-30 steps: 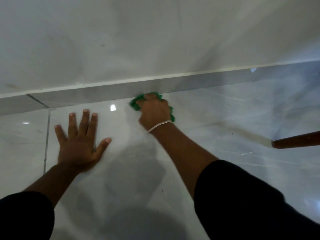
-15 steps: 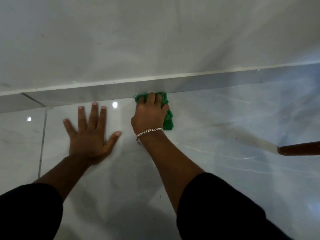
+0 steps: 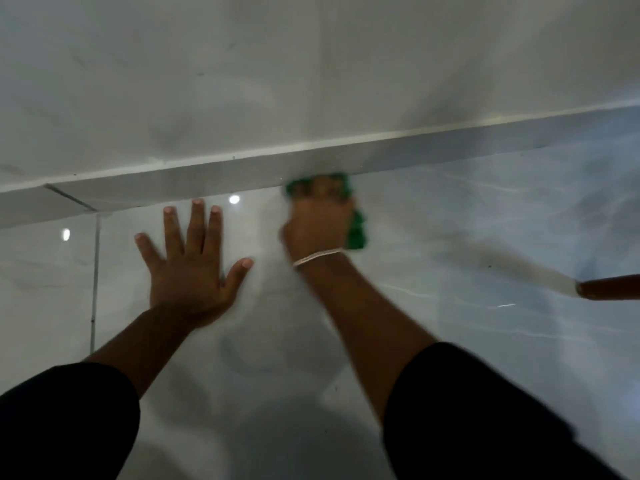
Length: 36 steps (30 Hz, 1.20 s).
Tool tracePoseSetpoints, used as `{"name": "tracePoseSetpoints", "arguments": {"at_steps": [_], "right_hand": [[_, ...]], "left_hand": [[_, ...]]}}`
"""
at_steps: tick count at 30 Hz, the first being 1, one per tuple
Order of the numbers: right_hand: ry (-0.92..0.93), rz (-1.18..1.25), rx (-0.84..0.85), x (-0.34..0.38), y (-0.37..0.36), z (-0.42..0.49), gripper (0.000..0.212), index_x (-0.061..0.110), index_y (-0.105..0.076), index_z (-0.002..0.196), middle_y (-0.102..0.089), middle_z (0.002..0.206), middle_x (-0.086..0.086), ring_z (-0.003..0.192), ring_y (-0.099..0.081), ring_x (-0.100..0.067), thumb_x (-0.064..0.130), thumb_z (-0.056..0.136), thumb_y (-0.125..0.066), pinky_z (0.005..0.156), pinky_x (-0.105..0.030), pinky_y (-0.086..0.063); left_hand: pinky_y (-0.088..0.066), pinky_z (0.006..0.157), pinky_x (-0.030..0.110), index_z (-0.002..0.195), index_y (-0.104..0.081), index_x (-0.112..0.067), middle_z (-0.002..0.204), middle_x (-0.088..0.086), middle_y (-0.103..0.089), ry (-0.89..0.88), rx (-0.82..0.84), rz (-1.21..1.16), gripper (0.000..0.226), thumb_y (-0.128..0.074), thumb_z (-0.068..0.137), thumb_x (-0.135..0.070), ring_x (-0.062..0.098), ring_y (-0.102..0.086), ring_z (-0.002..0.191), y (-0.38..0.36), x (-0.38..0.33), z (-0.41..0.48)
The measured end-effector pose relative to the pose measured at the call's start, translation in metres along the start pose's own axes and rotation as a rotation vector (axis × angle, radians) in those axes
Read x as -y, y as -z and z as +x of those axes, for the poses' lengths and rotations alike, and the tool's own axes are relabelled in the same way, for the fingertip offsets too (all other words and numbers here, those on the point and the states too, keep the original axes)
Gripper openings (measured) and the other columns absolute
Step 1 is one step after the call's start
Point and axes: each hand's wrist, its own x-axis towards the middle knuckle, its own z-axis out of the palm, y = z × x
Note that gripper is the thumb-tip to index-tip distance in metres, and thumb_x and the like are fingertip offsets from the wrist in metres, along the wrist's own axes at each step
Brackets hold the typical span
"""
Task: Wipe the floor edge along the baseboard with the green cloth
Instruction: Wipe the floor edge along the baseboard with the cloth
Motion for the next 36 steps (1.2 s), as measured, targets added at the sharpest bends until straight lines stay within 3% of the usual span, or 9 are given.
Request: {"name": "tracePoseSetpoints", "arguments": {"at_steps": [5,9,13,17,21,25,28,32,36], "right_hand": [[0.249,-0.001,-0.024,-0.019,0.001,0.000,0.045,0.020,-0.064,0.118,-0.059,0.127,-0.012,0.119,-0.052,-0.033,0.017,0.074,-0.055,0.094,-0.043,-0.036],[-0.023,-0.011,-0.088,-0.083,0.016,0.021,0.045,0.023,-0.064,0.120,-0.056,0.130,-0.011,0.112,-0.055,-0.033,0.014,0.077,-0.053,0.094,-0.041,-0.036],[-0.203,0.037,-0.095,-0.032,0.003,0.015,0.041,0.013,-0.065,0.111,-0.056,0.125,-0.018,0.115,-0.051,-0.035,0.014,0.071,-0.054,0.098,-0.046,-0.034],[-0.005,0.061,-0.050,0.033,-0.011,-0.010,0.038,0.010,-0.068,0.103,-0.062,0.116,-0.019,0.115,-0.054,-0.039,0.016,0.066,-0.065,0.096,-0.052,-0.042],[0.242,-0.030,-0.059,-0.020,0.004,0.000,0.041,0.021,-0.068,0.112,-0.064,0.118,-0.011,0.109,-0.060,-0.033,0.016,0.072,-0.059,0.091,-0.043,-0.041],[-0.049,-0.056,-0.041,-0.098,0.028,0.029,0.045,0.022,-0.065,0.118,-0.059,0.125,-0.010,0.110,-0.057,-0.033,0.013,0.076,-0.054,0.094,-0.040,-0.040],[-0.165,0.010,-0.078,-0.060,0.020,0.023,0.040,0.017,-0.070,0.106,-0.064,0.115,-0.012,0.102,-0.059,-0.035,0.011,0.069,-0.056,0.091,-0.042,-0.045],[0.073,0.118,0.038,0.034,-0.004,-0.007,0.040,0.016,-0.069,0.102,-0.062,0.115,-0.014,0.111,-0.053,-0.037,0.017,0.063,-0.061,0.094,-0.046,-0.041],[0.217,0.030,0.069,-0.023,0.014,0.008,0.045,0.030,-0.065,0.118,-0.061,0.126,0.001,0.115,-0.056,-0.026,0.018,0.075,-0.056,0.096,-0.038,-0.041]], "left_hand": [[-0.001,0.114,0.075,0.158,0.001,-0.022,0.169,0.004,0.003,0.004,-0.010,-0.015,0.094,-0.009,0.084,-0.079,0.039,0.005,0.154,0.000,0.003,-0.001],[-0.003,0.113,0.076,0.158,-0.002,-0.020,0.169,0.005,0.001,0.008,-0.021,-0.019,0.093,-0.012,0.085,-0.077,0.040,0.003,0.154,0.003,-0.002,-0.002],[-0.002,0.113,0.076,0.158,0.002,-0.021,0.169,0.006,0.003,-0.002,-0.017,-0.002,0.092,-0.011,0.086,-0.077,0.041,0.005,0.153,-0.001,0.001,0.001],[0.000,0.113,0.075,0.158,0.000,-0.020,0.169,0.006,0.002,-0.006,-0.028,-0.006,0.094,-0.011,0.085,-0.078,0.039,0.005,0.153,-0.003,0.003,0.001],[-0.004,0.113,0.076,0.158,0.000,-0.020,0.169,0.005,0.003,-0.010,-0.009,-0.012,0.094,-0.011,0.085,-0.078,0.039,0.005,0.154,0.001,0.002,-0.001],[-0.003,0.113,0.076,0.158,-0.003,-0.018,0.169,0.006,0.001,-0.011,-0.028,-0.029,0.094,-0.013,0.086,-0.077,0.040,0.003,0.154,0.003,0.001,-0.002],[-0.003,0.112,0.077,0.158,-0.001,-0.017,0.169,0.007,0.001,-0.014,-0.019,-0.015,0.094,-0.013,0.086,-0.077,0.041,0.004,0.153,0.000,0.002,0.000],[-0.001,0.113,0.076,0.158,-0.001,-0.016,0.169,0.006,0.003,-0.007,-0.001,-0.010,0.098,-0.010,0.084,-0.078,0.039,0.007,0.154,-0.001,0.000,0.001],[-0.003,0.113,0.076,0.158,-0.004,-0.014,0.169,0.008,0.000,-0.027,-0.004,-0.031,0.098,-0.013,0.084,-0.078,0.039,0.003,0.154,0.003,0.006,-0.004]]}}
